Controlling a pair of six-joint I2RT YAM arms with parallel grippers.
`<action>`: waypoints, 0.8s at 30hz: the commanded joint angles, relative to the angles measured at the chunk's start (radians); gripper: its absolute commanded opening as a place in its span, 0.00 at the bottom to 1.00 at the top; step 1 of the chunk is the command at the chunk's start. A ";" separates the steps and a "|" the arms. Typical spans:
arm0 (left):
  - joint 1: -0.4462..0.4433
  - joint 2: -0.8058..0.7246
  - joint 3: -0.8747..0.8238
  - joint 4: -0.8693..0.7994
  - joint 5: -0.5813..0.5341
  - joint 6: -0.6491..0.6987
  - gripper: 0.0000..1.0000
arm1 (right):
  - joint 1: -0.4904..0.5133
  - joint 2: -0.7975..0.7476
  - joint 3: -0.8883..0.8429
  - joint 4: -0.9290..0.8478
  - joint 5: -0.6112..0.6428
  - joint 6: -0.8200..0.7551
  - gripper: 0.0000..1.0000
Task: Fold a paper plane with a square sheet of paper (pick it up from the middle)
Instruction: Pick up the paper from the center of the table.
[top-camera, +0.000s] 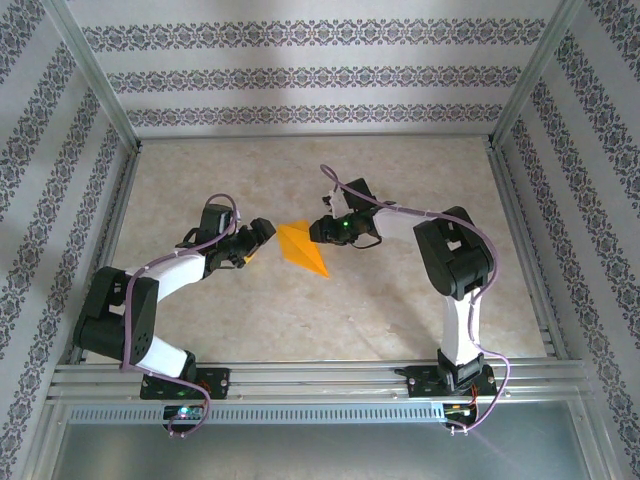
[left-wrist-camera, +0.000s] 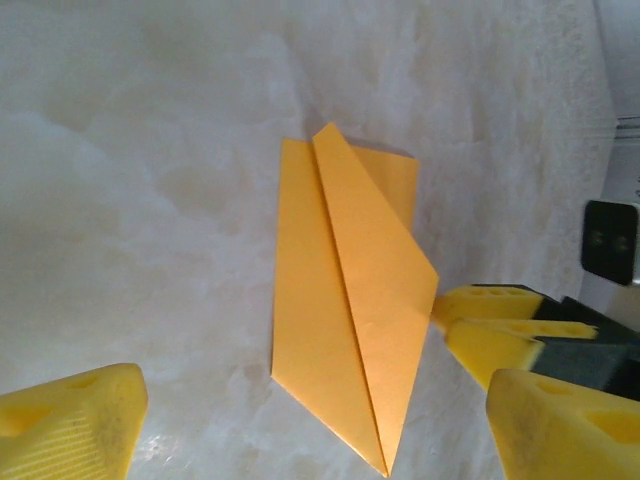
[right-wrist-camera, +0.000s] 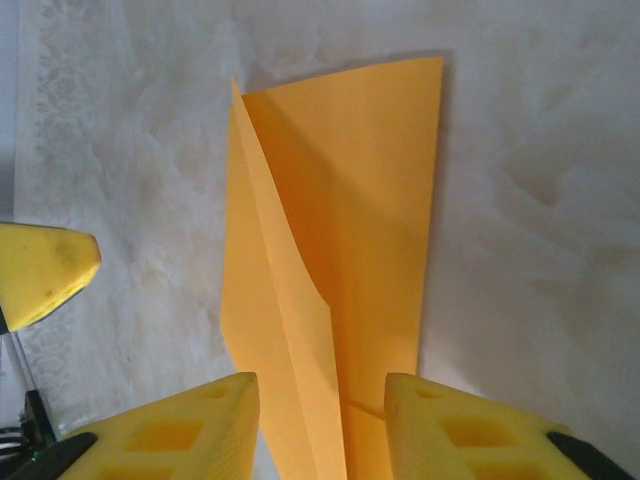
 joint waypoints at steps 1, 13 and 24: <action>0.007 -0.009 -0.011 0.088 0.028 -0.003 0.91 | -0.004 0.033 0.040 0.013 -0.072 -0.033 0.34; 0.007 -0.001 -0.014 0.138 0.096 0.000 1.00 | -0.008 0.051 0.053 0.034 -0.124 -0.027 0.08; -0.023 -0.004 -0.020 0.438 0.275 -0.077 1.00 | -0.042 -0.117 -0.027 0.324 -0.279 0.227 0.05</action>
